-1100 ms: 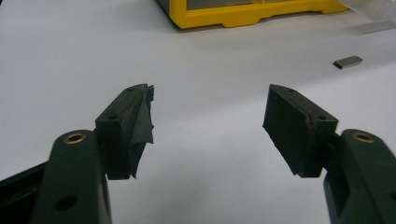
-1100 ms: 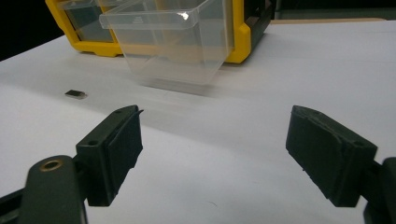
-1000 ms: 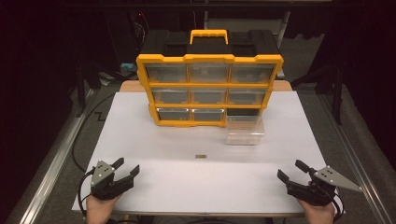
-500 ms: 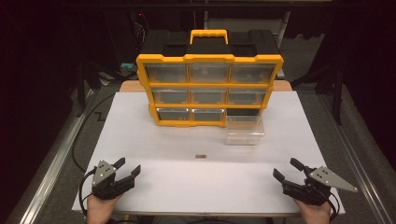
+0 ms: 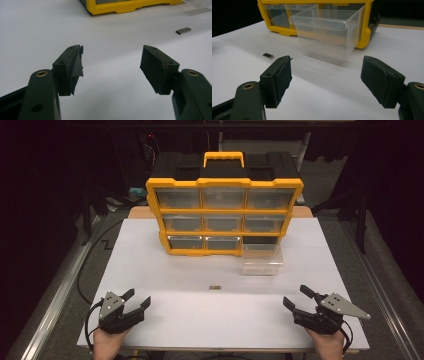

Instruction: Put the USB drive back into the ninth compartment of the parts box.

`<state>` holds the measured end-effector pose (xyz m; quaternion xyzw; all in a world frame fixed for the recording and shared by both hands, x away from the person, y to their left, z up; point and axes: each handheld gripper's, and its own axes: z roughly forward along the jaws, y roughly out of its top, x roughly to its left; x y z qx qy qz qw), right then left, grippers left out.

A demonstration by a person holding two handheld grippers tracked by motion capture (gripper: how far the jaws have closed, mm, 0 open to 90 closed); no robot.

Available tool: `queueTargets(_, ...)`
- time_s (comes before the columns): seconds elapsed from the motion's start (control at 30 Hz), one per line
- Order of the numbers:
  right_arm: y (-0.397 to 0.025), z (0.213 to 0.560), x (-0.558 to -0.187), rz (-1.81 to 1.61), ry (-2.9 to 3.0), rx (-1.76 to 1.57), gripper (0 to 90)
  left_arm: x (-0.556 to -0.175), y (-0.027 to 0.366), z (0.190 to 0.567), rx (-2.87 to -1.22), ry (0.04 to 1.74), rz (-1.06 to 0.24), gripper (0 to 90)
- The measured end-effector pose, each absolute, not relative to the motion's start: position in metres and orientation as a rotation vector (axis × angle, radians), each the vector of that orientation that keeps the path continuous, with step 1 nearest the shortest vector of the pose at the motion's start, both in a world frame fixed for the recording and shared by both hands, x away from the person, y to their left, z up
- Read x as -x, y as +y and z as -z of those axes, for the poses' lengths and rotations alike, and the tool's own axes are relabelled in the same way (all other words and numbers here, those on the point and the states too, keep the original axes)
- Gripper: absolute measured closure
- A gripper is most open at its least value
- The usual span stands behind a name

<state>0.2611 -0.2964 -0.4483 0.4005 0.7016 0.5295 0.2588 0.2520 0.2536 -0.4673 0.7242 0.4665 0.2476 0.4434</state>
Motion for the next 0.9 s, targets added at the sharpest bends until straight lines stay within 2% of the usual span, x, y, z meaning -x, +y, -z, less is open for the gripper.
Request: queueTargets(0.9,-0.253,0.449,-0.278,-1.478,2.0,-0.985,25.4,-0.253,0.251,0.467,-1.797,1.139,-0.614,34.4)
